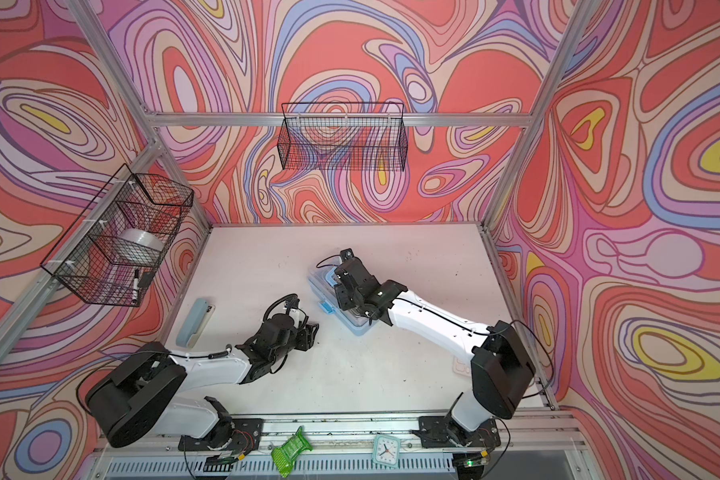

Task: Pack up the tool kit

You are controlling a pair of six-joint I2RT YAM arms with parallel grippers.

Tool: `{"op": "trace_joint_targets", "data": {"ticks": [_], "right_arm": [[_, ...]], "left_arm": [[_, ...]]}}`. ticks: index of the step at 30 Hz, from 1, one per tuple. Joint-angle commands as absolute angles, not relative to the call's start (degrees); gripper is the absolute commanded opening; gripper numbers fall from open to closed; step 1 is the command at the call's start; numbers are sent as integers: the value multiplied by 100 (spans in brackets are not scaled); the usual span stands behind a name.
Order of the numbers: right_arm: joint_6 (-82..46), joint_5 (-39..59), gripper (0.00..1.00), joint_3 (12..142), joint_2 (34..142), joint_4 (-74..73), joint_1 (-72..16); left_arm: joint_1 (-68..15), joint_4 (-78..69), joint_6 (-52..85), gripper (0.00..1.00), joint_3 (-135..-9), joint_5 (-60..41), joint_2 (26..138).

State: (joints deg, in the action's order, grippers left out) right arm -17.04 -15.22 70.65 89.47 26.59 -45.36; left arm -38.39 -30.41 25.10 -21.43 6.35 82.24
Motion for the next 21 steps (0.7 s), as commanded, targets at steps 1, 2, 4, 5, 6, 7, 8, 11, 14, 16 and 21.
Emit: {"op": "trace_joint_targets", "data": {"ticks": [1, 2, 4, 5, 6, 7, 8, 11, 14, 16, 21], "right_arm": [[-1696, -1590, 66, 6915, 8771, 2698, -4502], [-1713, -1591, 66, 6877, 8745, 2685, -4487], [-1730, -1595, 66, 6814, 8709, 2661, -4448], [-1736, -1582, 66, 6790, 8685, 2655, -4439], [-1739, -1585, 66, 6773, 8675, 2654, -4430], [-1740, -1581, 66, 6760, 8663, 2653, -4417], [-1740, -1581, 66, 6743, 8660, 2655, -4414], [-1749, -1556, 66, 6715, 8649, 2636, -4403], [-1757, -1547, 66, 6680, 8659, 2598, -4394], [-1758, -1550, 66, 6671, 8674, 2584, -4386], [-1765, -1580, 66, 6629, 8620, 2616, -4359]], "left_arm": [[-3773, -3612, 2448, 62, -2469, 548, 8427], [-3762, -3617, 2444, 62, -2551, 532, 8482], [-3744, -3604, 2425, 62, -2700, 511, 8584], [-3730, -3613, 2419, 62, -2759, 524, 8612], [-3719, -3612, 2425, 62, -2797, 536, 8620], [-3701, -3609, 2415, 62, -2843, 558, 8614], [-3693, -3595, 2403, 62, -2882, 592, 8588], [-3673, -3511, 2341, 62, -2894, 607, 8471], [-3666, -3420, 2290, 62, -3182, 521, 8469], [-3661, -3382, 2268, 62, -3265, 459, 8568], [-3665, -3515, 2320, 62, -3311, 365, 8753]]}}
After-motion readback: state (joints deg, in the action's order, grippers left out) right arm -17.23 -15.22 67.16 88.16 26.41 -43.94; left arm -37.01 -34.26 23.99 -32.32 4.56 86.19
